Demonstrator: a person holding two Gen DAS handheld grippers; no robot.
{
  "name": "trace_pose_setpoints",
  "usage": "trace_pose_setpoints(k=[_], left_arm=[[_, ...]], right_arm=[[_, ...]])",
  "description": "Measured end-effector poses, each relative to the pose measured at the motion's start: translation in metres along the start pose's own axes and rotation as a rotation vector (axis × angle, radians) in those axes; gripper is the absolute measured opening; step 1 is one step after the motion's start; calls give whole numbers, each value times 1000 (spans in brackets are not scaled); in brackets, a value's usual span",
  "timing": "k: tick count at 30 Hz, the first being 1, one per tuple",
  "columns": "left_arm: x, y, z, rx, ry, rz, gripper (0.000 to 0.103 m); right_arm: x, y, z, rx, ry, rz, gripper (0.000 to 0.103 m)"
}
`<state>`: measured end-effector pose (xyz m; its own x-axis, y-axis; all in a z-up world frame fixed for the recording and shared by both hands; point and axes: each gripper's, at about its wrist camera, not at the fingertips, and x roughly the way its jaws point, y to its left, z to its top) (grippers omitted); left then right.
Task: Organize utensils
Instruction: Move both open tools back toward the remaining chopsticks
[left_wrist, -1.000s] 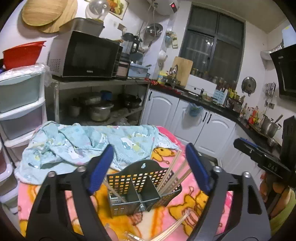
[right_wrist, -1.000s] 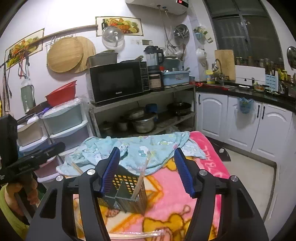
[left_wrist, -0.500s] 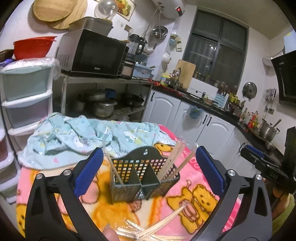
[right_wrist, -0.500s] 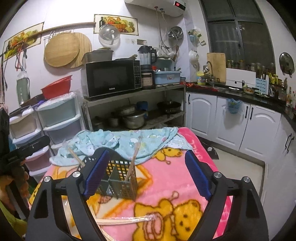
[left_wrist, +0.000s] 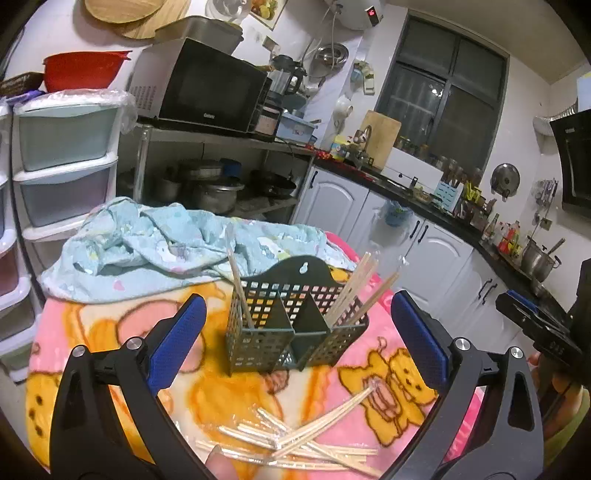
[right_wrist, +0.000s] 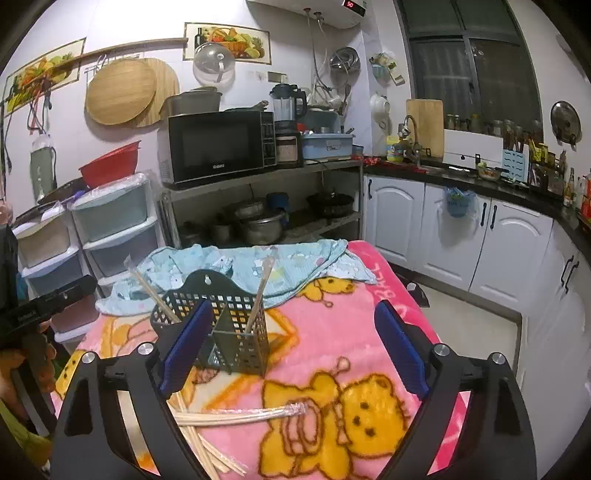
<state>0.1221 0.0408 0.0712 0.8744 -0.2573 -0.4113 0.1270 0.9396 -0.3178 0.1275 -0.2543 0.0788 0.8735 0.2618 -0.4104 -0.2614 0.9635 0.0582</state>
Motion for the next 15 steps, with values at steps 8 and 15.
trace_pose_setpoints(k=[8,15], left_arm=[[0,-3,-16,20,48,1,92],[-2,-6,-27,28,68,2,92]], right_arm=[[-2,-2,-12,-19,21,-13,88],[-1,-2,-25,-35,51,-16,88]])
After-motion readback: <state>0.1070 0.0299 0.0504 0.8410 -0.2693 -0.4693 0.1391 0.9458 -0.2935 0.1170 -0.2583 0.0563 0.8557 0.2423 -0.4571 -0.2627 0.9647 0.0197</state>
